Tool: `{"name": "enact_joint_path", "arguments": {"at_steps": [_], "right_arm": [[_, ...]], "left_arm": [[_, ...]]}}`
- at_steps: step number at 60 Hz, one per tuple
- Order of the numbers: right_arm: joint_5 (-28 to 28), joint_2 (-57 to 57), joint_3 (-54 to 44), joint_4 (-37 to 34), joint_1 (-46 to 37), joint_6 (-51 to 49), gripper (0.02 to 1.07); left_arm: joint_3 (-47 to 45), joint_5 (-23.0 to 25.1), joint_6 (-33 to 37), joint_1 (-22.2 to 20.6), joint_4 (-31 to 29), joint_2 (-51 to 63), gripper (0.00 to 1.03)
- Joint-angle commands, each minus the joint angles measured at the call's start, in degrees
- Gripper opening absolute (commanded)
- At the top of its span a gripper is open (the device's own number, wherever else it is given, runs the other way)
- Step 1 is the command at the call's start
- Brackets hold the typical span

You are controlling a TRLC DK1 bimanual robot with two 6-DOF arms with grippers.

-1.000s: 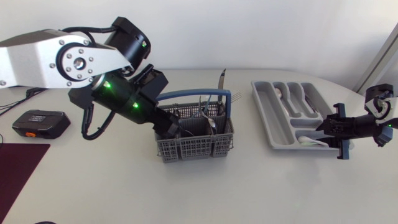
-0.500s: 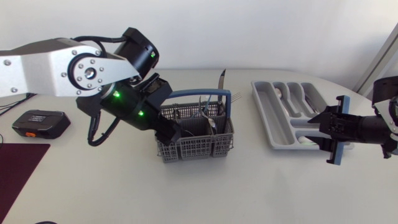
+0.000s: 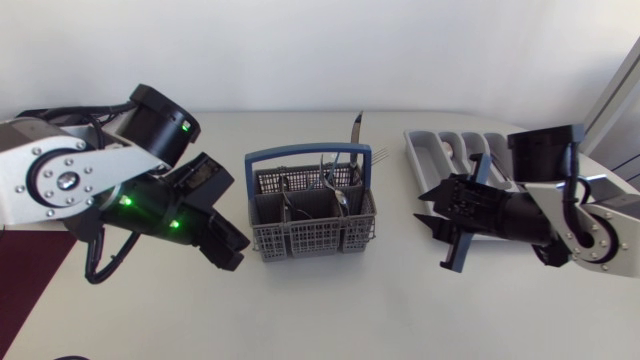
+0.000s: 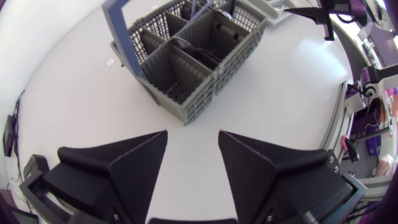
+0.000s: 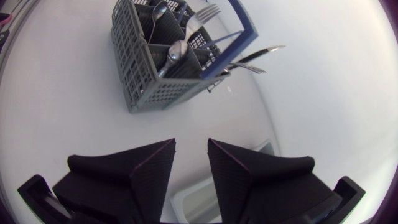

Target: Unload the cutlery basket into the drawer organizer.

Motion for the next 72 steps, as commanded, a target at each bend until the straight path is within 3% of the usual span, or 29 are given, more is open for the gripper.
{"name": "enact_joint_path", "arguments": {"at_steps": [1,11,24,41,56,72], "right_arm": [[1.24,3.08,-1.39,1.95,3.69,5.08,0.22],[4.58,8.96,0.01,6.96,9.31,8.68,0.17],[6.95,13.89,2.12,9.34,14.23,11.58,0.16],[10.11,15.2,2.56,9.42,22.14,14.75,0.16],[12.84,16.35,2.91,10.74,26.01,15.8,0.16],[14.6,8.26,-0.78,9.16,24.96,15.8,0.19]], "left_arm": [[-3.53,0.06,1.02,-2.03,1.95,-0.41,0.35],[-5.29,0.06,0.76,-2.47,6.25,2.66,0.21],[-4.76,0.06,1.19,-0.89,10.3,6.79,0.21],[-3.18,0.06,3.57,6.93,14.07,9.96,0.21],[-0.54,0.06,4.89,11.5,13.11,8.99,0.21],[6.84,0.06,1.37,8.16,6.08,5.56,0.25]]}}
